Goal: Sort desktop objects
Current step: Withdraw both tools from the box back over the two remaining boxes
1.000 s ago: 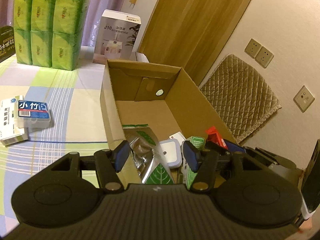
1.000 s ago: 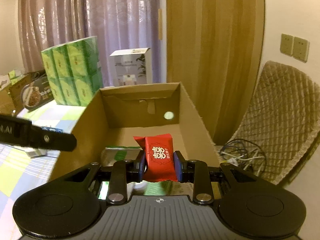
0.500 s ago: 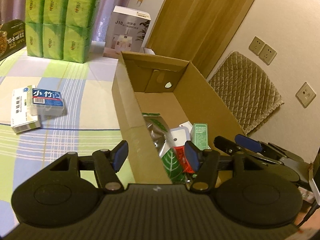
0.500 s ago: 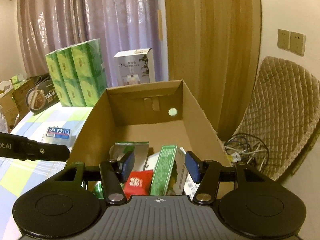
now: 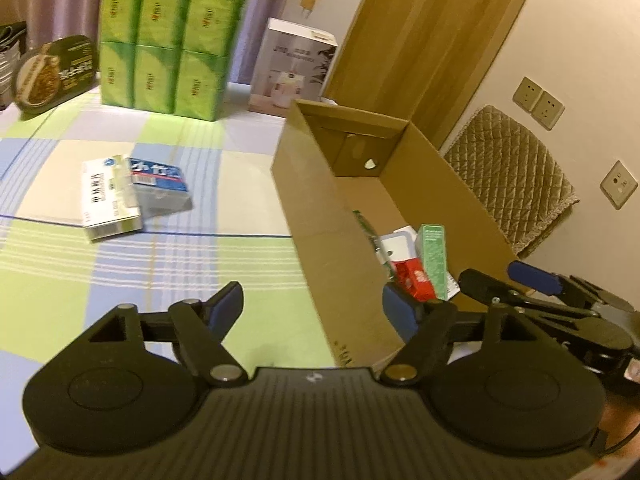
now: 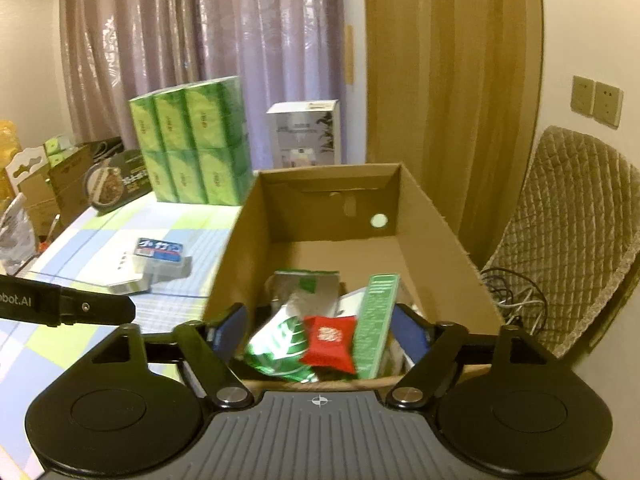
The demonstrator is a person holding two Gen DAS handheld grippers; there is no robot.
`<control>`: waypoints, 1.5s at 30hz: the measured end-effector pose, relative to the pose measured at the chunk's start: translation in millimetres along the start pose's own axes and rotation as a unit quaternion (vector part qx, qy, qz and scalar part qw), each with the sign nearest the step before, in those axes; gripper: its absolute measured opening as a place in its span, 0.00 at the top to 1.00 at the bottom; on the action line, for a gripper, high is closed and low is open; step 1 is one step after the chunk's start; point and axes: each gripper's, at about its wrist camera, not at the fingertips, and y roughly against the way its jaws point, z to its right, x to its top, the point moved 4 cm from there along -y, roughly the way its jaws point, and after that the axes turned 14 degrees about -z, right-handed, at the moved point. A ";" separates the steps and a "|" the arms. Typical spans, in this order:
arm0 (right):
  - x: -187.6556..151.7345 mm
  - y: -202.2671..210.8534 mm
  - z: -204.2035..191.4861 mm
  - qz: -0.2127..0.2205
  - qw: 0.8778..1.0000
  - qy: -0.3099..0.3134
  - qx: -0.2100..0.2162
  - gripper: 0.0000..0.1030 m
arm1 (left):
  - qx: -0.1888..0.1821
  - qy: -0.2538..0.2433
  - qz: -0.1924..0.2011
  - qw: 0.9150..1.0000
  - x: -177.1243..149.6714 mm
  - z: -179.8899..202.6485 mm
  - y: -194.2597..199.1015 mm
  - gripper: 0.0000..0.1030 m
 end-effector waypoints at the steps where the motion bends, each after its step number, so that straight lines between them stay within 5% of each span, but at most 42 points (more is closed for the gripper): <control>1: -0.4 1.5 -3.8 -0.001 1.000 0.001 0.003 0.19 | 0.002 0.002 0.001 1.000 -2.9 -4.0 3.5 0.26; 16: -5.9 16.3 -76.8 -0.013 0.999 0.036 0.036 0.02 | 0.032 0.020 0.008 0.999 -44.6 -63.1 53.9 0.03; 32: 1.7 1.1 -139.5 -0.025 0.994 0.085 0.070 0.02 | 0.086 0.045 0.038 0.995 -46.6 -143.0 98.9 0.03; 45: 29.3 -51.5 -166.7 -0.052 0.990 0.092 0.091 0.02 | 0.111 0.040 0.015 0.993 -23.4 -194.3 64.7 0.03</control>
